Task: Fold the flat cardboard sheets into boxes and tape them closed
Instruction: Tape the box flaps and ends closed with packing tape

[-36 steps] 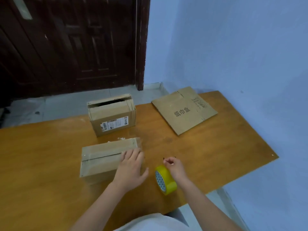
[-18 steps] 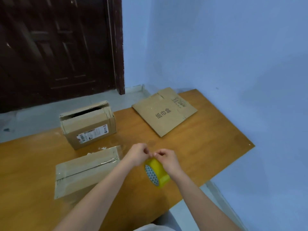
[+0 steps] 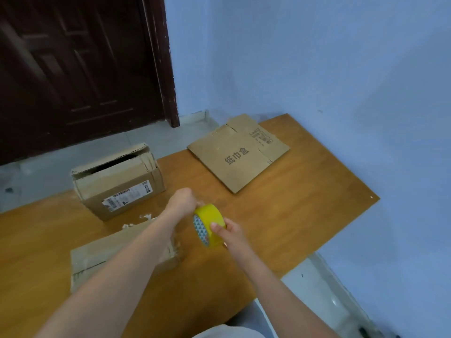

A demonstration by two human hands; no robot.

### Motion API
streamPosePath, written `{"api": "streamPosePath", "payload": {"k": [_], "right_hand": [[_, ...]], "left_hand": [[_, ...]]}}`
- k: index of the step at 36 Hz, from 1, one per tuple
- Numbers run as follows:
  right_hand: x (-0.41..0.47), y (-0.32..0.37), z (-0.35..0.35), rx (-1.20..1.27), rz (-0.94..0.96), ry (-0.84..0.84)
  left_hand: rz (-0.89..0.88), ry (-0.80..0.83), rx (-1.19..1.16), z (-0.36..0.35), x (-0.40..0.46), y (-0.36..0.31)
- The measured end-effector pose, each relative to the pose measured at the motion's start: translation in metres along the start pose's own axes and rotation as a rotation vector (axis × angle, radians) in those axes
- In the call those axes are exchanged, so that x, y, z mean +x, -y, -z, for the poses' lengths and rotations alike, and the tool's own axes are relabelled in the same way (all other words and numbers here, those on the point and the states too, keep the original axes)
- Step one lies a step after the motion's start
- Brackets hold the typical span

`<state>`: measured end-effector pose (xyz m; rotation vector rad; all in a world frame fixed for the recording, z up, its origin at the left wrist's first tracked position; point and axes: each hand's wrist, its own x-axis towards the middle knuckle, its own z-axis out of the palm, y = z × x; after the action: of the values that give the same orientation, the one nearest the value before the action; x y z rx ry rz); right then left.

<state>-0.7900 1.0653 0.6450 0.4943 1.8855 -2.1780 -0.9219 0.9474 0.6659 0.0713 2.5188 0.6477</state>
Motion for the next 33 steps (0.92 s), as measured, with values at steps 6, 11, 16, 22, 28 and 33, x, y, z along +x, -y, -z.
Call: {"api": "streamPosePath", "payload": {"k": [6,11,16,22,28,33], "right_hand": [[0.019,-0.004,-0.006,-0.352,-0.181,-0.168],[0.026,-0.009,0.001,-0.516,-0.328,-0.135],[0.02,-0.014,0.003,-0.398,-0.384,-0.051],[0.019,-0.018,0.006,-0.467,-0.461,-0.017],[0.028,-0.027,0.0,-0.504,-0.499,-0.019],[0.029,-0.021,0.0,-0.418,-0.498,-0.037]], "left_hand": [[0.04,-0.08,0.08,0.004,0.02,-0.008],[0.009,0.006,0.121,-0.011,0.031,-0.003],[-0.058,0.134,0.076,-0.015,0.043,0.01],[-0.091,0.227,0.273,-0.031,0.048,0.013],[-0.061,0.154,0.428,-0.054,0.048,0.009],[-0.048,0.142,0.429,-0.075,0.046,0.021]]}}
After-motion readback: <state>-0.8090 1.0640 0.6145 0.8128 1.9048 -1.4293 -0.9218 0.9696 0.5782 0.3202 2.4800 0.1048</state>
